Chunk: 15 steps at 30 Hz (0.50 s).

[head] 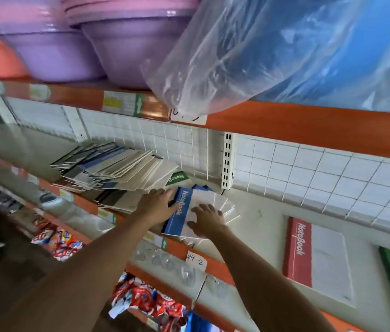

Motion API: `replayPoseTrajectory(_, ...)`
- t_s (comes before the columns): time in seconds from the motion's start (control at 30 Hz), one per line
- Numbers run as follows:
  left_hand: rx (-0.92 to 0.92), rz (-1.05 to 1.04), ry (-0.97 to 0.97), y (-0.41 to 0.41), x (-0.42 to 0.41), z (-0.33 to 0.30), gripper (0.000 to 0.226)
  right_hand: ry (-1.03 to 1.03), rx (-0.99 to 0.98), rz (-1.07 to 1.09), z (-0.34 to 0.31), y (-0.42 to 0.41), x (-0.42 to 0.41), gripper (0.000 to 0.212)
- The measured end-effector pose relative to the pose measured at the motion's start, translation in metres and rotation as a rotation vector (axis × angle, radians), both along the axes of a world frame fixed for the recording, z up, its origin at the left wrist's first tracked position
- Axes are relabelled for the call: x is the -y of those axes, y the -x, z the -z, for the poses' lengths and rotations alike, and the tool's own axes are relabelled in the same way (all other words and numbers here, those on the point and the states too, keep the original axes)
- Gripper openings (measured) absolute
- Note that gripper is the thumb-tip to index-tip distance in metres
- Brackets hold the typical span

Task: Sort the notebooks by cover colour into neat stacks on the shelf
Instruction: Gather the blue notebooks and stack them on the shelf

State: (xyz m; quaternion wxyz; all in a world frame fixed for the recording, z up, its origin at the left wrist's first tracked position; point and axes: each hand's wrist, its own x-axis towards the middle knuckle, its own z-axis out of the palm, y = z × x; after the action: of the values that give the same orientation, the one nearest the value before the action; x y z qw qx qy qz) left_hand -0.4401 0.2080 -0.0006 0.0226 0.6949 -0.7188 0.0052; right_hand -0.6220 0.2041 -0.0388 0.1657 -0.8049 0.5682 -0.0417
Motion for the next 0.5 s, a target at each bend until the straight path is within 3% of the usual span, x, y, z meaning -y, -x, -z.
replayPoseTrajectory(0.3,-0.082,0.281,-0.070,-0.002,0.057,0.026,0.051,-0.036,0.109,0.499,0.001,0.003,0.001,0.069)
replayPoseTrajectory(0.5,-0.080,0.375,-0.170,0.005,0.070,0.048,0.066,-0.099,0.195,0.828,-0.006,0.004,-0.016,0.100)
